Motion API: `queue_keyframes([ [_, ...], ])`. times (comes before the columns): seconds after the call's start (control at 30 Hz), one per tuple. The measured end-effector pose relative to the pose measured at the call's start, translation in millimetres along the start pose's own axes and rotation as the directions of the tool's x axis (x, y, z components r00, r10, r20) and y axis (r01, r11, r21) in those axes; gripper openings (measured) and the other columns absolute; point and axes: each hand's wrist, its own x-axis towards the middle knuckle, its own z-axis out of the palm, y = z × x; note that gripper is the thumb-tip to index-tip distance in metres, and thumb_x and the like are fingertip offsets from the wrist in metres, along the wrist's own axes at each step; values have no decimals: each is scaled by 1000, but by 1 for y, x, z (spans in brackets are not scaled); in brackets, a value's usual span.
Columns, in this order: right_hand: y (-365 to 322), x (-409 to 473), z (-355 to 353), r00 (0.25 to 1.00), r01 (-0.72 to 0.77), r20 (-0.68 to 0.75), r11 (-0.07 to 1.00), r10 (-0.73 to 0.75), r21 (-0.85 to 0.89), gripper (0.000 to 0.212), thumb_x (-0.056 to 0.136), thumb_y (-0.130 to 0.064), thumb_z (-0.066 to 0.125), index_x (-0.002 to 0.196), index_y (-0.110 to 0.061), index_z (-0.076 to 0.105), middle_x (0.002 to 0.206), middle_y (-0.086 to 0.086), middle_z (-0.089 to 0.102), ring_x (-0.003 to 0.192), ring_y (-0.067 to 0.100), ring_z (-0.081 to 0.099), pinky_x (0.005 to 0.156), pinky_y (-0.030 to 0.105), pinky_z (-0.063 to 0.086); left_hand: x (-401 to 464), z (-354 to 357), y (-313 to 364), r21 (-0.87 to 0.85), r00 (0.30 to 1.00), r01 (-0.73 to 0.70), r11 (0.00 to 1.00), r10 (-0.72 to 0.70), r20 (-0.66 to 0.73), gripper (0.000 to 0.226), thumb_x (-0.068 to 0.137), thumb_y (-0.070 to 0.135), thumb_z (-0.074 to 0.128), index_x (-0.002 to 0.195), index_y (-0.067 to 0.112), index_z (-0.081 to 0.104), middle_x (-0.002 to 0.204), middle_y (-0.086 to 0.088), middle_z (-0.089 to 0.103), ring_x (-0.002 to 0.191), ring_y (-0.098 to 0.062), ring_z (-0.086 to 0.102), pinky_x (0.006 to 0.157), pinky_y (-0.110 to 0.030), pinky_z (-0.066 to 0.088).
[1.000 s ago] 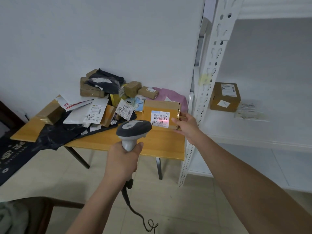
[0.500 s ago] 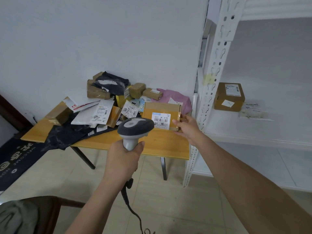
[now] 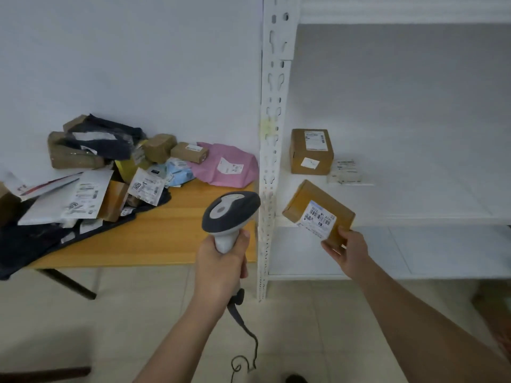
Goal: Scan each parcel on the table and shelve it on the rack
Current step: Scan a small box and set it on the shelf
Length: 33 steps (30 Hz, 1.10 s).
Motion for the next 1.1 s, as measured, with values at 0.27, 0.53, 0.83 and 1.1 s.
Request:
queue_keyframes([
  [0.27,-18,69,17,988,117,-86,986,-128,-123,72,93,0,56,140,-40,20,136,2,35,118,29,49,67,42,59,42,79,-3,-76,990,72,995,-80,-113,30,95,16,61,68,5,57,48,-8,50,39,-13,45,41,-20,41],
  [0.53,-20,137,63,983,115,-119,978,-137,-175,77,93,-10,63,145,-33,12,130,-3,35,106,26,49,83,50,56,80,120,-14,-52,963,147,988,-155,-222,36,95,20,61,63,4,55,51,-11,52,38,-11,47,39,-16,40],
  [0.83,-19,168,81,993,86,-26,854,-115,-513,66,90,-9,59,142,-20,20,96,8,62,60,20,60,63,33,56,92,126,-19,-18,938,184,983,-182,-296,42,95,24,60,61,0,53,50,-12,53,39,-10,47,48,-22,39],
  [1.1,-2,145,86,996,49,-23,749,-84,-661,22,89,-2,45,108,-12,49,97,10,63,58,17,64,75,37,57,87,100,-14,-89,916,202,975,-220,-335,37,95,20,61,63,3,52,51,-11,52,37,-11,46,37,-16,39],
])
